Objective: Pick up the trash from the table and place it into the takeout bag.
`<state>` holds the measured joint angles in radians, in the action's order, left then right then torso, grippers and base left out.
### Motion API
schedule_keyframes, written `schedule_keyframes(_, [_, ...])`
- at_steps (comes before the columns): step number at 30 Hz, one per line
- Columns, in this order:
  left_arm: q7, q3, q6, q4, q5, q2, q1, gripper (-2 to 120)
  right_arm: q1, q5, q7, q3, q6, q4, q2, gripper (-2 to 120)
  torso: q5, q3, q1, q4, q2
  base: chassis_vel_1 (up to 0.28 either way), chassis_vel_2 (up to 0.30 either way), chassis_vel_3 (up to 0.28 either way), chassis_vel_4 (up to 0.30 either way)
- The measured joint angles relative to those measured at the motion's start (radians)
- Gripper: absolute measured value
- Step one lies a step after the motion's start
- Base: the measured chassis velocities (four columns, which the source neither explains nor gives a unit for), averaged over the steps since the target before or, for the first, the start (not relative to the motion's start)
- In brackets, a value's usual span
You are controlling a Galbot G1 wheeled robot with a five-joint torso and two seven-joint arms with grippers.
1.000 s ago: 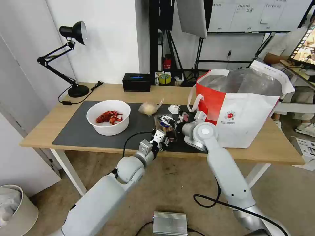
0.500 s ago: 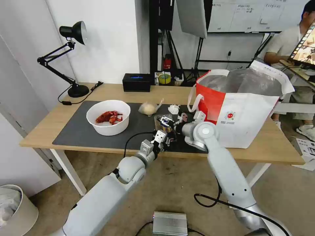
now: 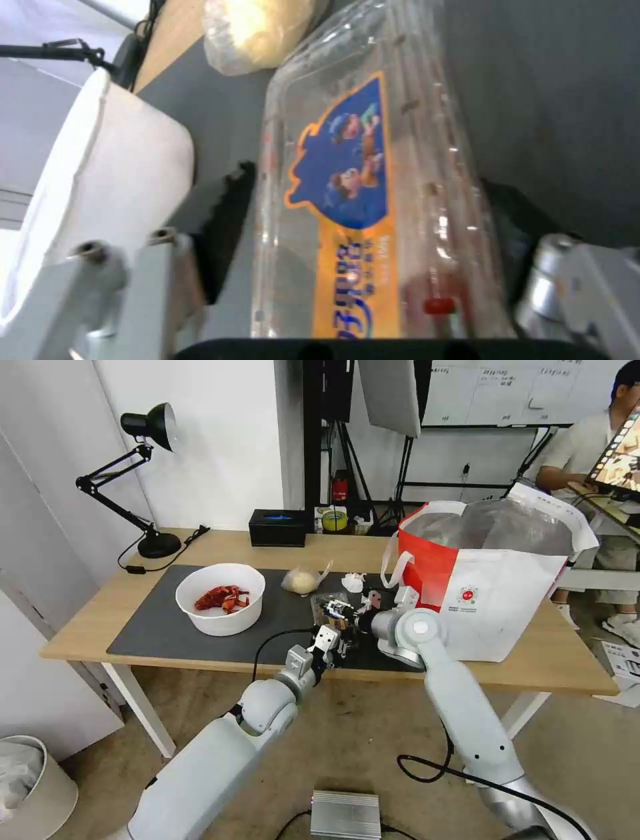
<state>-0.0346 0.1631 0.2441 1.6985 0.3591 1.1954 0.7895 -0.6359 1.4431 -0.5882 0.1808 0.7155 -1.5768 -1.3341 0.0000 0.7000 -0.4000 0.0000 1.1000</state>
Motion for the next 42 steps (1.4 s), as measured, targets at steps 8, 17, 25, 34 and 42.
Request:
schedule_keyframes(8, [-0.001, 0.000, 0.000, 0.002, 0.000, -0.001, 0.001, 0, -0.002, 0.000, -0.004, 0.003, -0.001, -0.002, 0.004, 40, 0.0000, 0.000, 0.000, 0.0000, 0.000, 0.000, 0.000, 0.000, 0.000])
schedule_keyframes(17, [0.002, -0.002, -0.002, 0.005, 0.002, -0.006, 0.003, 0, -0.004, 0.006, -0.008, 0.006, -0.002, -0.002, 0.006, 8, -0.0001, 0.000, 0.000, 0.0000, 0.000, 0.000, 0.000, 0.000, 0.000])
schedule_keyframes(25, [0.003, -0.007, -0.002, 0.011, 0.006, -0.011, 0.005, 0, -0.011, 0.020, -0.020, 0.016, -0.002, -0.002, 0.008, 0, 0.0000, 0.000, 0.000, 0.0001, 0.000, 0.000, 0.000, 0.000, 0.000])
schedule_keyframes(34, [0.003, -0.025, -0.005, 0.031, 0.012, -0.016, 0.014, 0, -0.007, 0.022, -0.024, 0.019, -0.004, -0.001, 0.008, 0, -0.0001, 0.000, 0.000, -0.0001, 0.000, 0.000, 0.000, 0.000, 0.000])
schedule_keyframes(42, [0.008, -0.057, -0.005, 0.085, 0.019, -0.058, 0.049, 0, 0.000, 0.022, -0.024, 0.023, -0.006, 0.003, 0.006, 0, -0.0001, 0.000, 0.000, -0.0001, 0.000, 0.000, 0.000, 0.000, 0.000])
